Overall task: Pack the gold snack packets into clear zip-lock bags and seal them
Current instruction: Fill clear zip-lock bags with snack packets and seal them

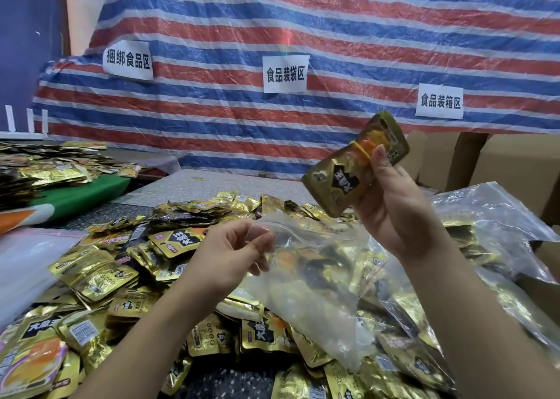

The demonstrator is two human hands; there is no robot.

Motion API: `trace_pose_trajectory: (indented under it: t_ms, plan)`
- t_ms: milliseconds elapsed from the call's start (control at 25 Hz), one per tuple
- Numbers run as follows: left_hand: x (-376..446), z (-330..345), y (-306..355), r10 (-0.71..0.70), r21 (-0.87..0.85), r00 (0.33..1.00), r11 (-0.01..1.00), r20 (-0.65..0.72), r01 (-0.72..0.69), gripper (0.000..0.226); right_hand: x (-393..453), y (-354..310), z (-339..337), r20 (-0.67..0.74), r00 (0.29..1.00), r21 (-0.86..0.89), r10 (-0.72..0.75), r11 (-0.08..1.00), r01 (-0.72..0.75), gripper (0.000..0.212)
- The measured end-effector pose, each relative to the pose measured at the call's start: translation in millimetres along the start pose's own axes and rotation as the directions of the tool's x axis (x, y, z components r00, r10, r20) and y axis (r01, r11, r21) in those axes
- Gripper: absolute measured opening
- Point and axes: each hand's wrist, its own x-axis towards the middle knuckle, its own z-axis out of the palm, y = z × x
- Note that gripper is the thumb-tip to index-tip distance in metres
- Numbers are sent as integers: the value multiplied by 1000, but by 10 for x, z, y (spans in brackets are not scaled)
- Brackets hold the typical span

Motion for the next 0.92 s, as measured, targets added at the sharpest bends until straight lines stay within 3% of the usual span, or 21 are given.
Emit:
trace_pose_trajectory:
  t_ms: [160, 280, 400, 520, 680, 840, 920]
  plan:
    - [-28, 9, 33, 12, -48, 1000, 999, 19, -11, 23, -66, 23, 46, 27, 999, -201, -27, 979, 32, 39]
    - [-31, 5, 43, 10, -56, 1000, 998, 21, -9, 21, -96, 15, 21, 48, 999, -441, -19, 897, 38, 47]
    - [-30, 8, 53, 10, -62, 1000, 998, 29, -8, 19, -108, 25, 12, 80, 997, -579, 11, 814, 38, 43]
    - [-25, 6, 52, 17, -50, 999, 999, 31, -15, 12, -115, 51, 0, 134, 987, -591, 85, 807, 10, 34]
    - [-27, -3, 46, 18, -56, 999, 998, 38, -15, 14, -103, 44, -42, 160, 976, -544, 151, 838, -40, 47]
    - [-30, -2, 50, 19, -71, 999, 997, 38, -16, 22, -106, 29, -61, 190, 951, -591, 243, 802, -87, 20]
    - [-31, -3, 51, 25, -88, 999, 996, 36, -22, 19, -112, 21, -57, 213, 938, -628, 273, 773, -82, 20]
